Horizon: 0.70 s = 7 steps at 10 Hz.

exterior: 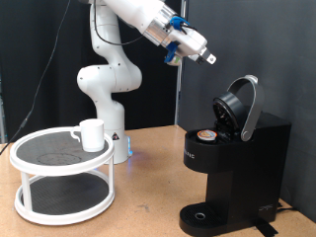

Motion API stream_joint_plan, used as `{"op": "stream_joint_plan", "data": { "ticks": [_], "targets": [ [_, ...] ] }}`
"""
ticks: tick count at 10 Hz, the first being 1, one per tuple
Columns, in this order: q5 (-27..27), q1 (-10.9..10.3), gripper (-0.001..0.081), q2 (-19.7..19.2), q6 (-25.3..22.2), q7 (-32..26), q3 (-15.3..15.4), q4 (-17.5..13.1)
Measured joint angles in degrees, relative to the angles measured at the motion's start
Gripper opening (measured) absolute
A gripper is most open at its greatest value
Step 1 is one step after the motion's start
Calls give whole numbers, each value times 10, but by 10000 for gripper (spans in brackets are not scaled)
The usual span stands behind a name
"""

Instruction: Make a cup of coffee with the keurig machine

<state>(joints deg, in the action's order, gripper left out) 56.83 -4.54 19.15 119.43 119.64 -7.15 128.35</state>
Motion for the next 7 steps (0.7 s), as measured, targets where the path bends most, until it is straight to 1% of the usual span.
{"op": "stream_joint_plan", "data": {
  "ticks": [1, 2, 4, 5, 7],
  "targets": [
    [0, 0, 734, 0, 0, -2, 0, 1],
    [19, -1, 734, 0, -5, -2, 0, 0],
    [76, -11, 734, -2, -9, 6, 6, -11],
    [85, -17, 734, -7, -9, 25, 14, -22],
    [81, -25, 734, -19, -8, 58, 38, -45]
  ]
}}
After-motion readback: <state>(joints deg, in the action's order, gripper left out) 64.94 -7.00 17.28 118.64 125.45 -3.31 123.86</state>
